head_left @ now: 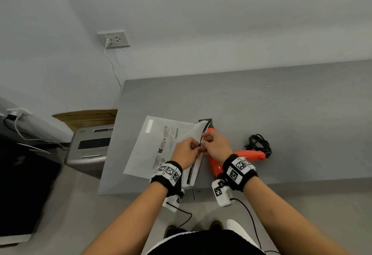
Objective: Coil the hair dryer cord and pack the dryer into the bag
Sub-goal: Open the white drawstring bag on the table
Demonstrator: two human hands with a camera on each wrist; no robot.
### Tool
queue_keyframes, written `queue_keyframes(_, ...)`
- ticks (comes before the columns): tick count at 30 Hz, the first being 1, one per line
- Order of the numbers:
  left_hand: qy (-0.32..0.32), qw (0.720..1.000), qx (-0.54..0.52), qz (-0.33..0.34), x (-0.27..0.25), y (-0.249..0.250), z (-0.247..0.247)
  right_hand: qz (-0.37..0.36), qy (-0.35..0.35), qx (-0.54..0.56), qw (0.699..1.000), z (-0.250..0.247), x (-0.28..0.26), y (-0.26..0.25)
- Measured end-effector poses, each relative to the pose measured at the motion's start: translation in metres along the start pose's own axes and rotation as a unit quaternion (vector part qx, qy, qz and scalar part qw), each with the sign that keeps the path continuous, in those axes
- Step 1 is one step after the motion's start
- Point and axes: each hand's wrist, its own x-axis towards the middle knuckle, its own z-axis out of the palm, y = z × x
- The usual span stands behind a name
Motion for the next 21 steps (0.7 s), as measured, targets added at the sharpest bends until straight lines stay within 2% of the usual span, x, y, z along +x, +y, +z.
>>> queue_keyframes(6,0.011,0.996,-0.090,0.024,-0.008,0.013,-0.020,-0.015,0.027,0.113,0.993,-0.008,-0.013,-0.012)
queue_keyframes(12,-0.027,0.979,-0.197,0.040,-0.029,0.034,-0.040,-0.031,0.033,0.184,0.982,-0.018,-0.029,-0.030)
queue_keyframes(16,-0.010,0.983,-0.181,0.033,-0.030,0.040,-0.043,-0.030,0.005,0.245,0.969,-0.018,-0.036,-0.038)
queue_keyframes(21,-0.012,0.995,-0.082,0.063,-0.035,0.045,-0.042,-0.028,-0.013,0.265,0.964,-0.024,-0.041,-0.044)
